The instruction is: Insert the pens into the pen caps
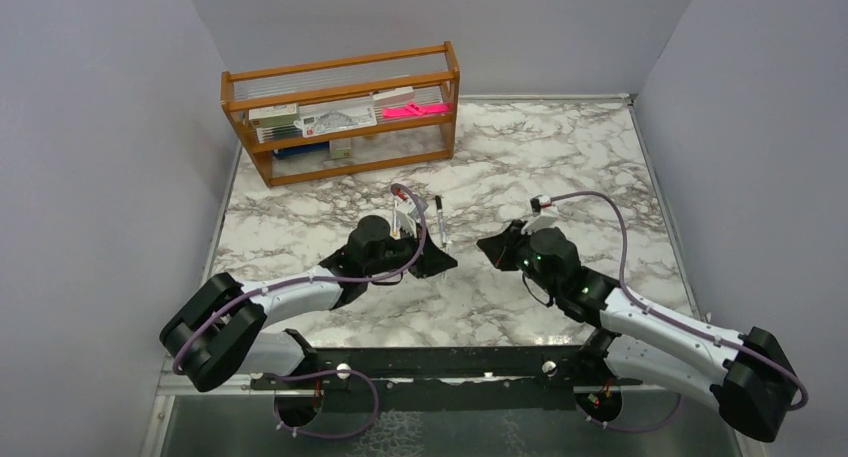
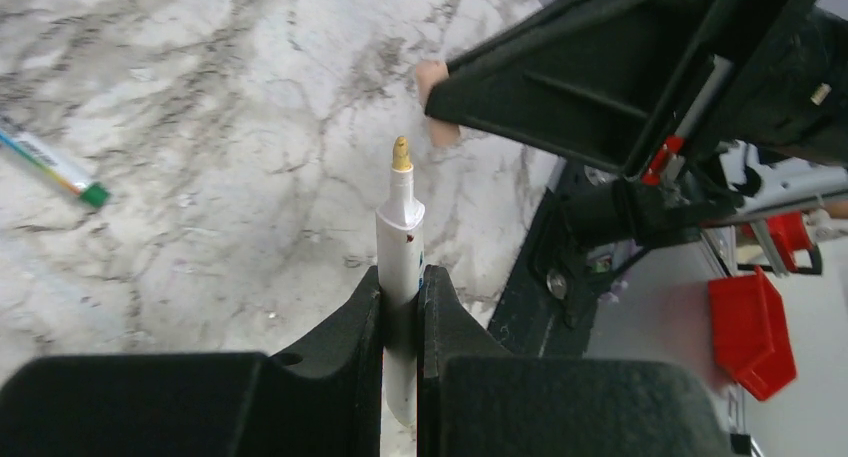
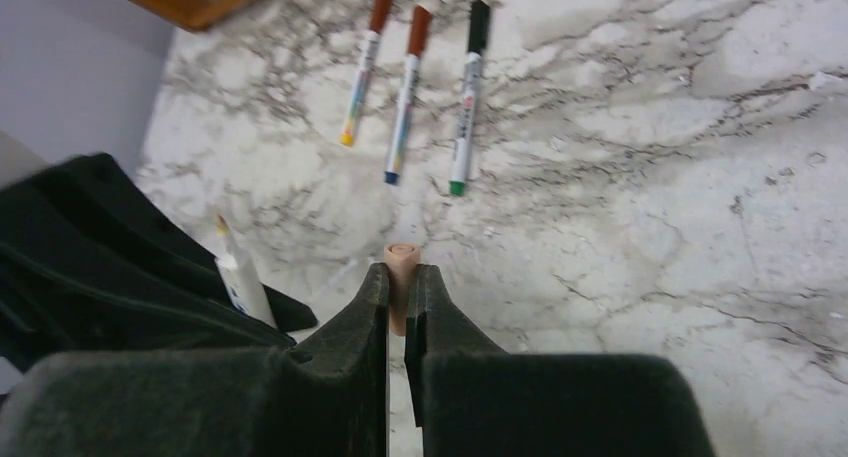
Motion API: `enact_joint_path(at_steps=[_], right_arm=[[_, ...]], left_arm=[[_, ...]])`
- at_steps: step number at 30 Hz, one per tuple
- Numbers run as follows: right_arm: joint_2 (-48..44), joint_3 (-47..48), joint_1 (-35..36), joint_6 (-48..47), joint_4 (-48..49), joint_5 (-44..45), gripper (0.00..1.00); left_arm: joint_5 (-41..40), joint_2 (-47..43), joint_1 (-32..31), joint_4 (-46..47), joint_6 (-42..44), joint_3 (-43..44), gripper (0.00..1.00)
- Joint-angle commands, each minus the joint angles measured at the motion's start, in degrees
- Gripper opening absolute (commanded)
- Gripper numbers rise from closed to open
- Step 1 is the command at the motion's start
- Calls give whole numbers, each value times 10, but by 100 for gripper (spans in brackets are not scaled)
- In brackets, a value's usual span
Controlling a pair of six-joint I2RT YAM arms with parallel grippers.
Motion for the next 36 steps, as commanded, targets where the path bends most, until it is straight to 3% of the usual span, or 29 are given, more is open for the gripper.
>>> enact_joint_path(at_steps=[1, 7, 15, 36], right_arm=[[-60, -57, -3, 42, 184, -16, 1], [-57, -2, -3, 34, 132, 10, 1], [-39, 31, -3, 5, 134, 7, 1], [-43, 7, -3, -2, 145, -27, 1]], left_arm=[[50, 3, -34, 148, -45, -26, 0], [-18, 6, -64, 146, -48, -27, 0], [-90, 37, -105, 96, -37, 12, 0], [-90, 38, -109, 83, -36, 37, 0]])
